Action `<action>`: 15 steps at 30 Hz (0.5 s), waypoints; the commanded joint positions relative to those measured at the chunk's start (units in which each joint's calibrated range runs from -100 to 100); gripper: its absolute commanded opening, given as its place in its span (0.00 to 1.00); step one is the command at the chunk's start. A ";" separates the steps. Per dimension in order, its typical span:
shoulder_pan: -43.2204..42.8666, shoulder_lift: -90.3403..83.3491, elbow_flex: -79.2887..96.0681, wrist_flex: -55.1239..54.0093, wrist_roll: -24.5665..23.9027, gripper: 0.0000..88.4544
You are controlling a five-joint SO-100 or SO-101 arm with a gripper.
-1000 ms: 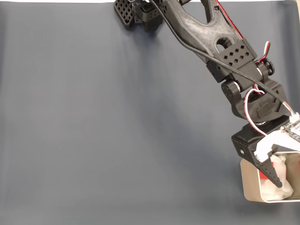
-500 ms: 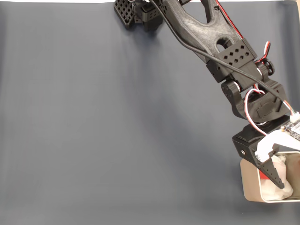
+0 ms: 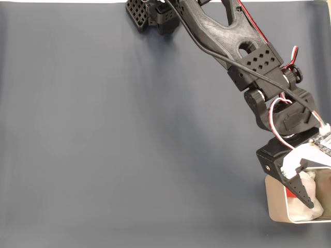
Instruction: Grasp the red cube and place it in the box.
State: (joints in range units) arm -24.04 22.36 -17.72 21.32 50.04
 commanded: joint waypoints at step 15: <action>18.71 -26.78 19.36 -0.58 -0.34 0.00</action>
State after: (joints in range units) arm -7.49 9.25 -6.78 21.40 49.94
